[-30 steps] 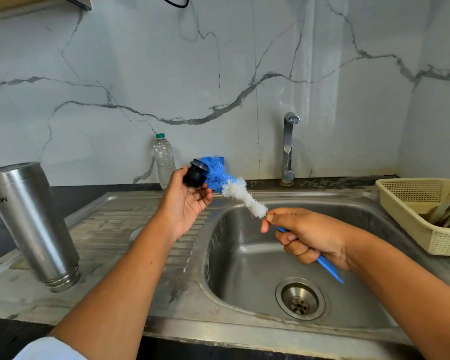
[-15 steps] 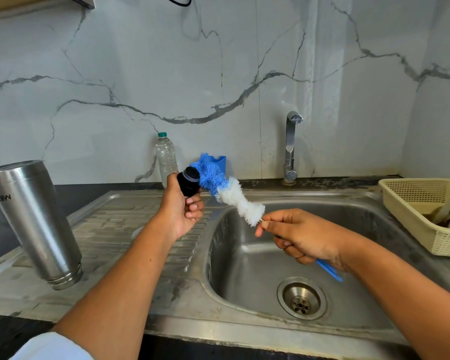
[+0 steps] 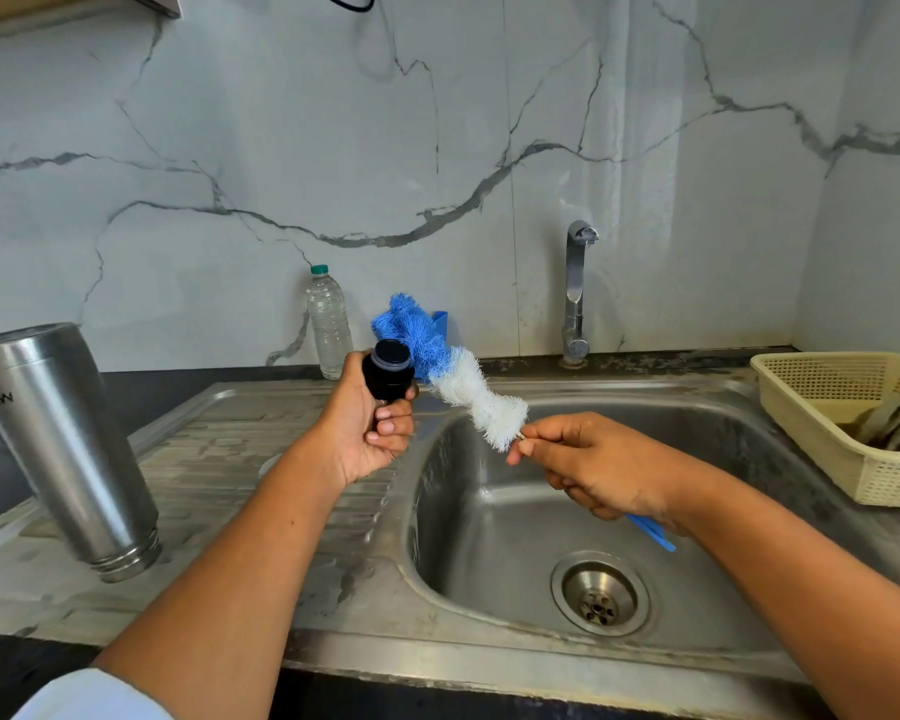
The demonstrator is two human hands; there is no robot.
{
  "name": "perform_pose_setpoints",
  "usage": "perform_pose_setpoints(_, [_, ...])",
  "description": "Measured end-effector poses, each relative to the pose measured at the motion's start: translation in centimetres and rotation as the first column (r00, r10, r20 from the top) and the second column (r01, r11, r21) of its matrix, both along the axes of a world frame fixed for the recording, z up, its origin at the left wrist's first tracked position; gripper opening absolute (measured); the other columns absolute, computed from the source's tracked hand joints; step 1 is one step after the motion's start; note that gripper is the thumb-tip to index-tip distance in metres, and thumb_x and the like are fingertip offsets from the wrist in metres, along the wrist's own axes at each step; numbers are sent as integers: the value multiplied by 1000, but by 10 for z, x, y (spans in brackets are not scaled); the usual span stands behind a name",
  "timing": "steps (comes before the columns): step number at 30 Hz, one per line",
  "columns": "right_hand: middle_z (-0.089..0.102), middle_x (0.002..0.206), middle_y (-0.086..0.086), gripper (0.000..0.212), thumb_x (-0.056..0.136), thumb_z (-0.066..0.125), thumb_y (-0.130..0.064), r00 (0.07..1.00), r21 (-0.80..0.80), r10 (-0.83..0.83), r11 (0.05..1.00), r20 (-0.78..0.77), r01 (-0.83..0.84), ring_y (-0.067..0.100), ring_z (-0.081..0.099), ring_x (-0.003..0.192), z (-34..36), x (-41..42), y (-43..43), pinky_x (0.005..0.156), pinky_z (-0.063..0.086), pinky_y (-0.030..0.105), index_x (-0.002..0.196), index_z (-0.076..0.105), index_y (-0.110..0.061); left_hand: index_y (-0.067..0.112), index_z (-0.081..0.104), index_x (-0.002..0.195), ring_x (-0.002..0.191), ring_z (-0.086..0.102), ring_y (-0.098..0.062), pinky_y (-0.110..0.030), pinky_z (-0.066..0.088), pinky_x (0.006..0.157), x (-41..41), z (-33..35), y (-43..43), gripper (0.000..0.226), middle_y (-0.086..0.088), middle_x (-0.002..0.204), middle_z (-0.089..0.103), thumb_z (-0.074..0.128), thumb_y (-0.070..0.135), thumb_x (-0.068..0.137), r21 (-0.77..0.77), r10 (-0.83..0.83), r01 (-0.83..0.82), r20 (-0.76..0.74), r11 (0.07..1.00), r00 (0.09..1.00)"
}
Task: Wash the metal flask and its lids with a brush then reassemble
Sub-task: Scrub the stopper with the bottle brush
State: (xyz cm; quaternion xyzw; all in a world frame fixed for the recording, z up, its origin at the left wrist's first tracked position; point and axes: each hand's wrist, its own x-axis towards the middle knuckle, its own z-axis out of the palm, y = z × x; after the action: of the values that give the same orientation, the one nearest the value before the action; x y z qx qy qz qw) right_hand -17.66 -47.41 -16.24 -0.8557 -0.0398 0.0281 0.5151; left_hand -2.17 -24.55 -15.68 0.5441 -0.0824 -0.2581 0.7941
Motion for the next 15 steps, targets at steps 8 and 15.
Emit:
perform_pose_setpoints(8, [35,56,-8,24,108,50,-30,1000,10,-1,1000,-21,1,11,22,49,2,-2,-6,45,19,26,104,73,-24,10,51,76,35,29,-8,-18,20,29,2,3,-1,58,5,49,28,31,59,101,-45,156,-154,60,987,986])
perform_pose_setpoints(15, [37,57,-6,24,106,51,-29,999,-43,-45,998,26,46,10,24,45,-4,2,-8,41,19,24,99,74,-25,13,58,91,48,38,-10,-19,29,38,11,-2,-2,50,1,60,39,33,56,103,-34,388,-387,92,922,917])
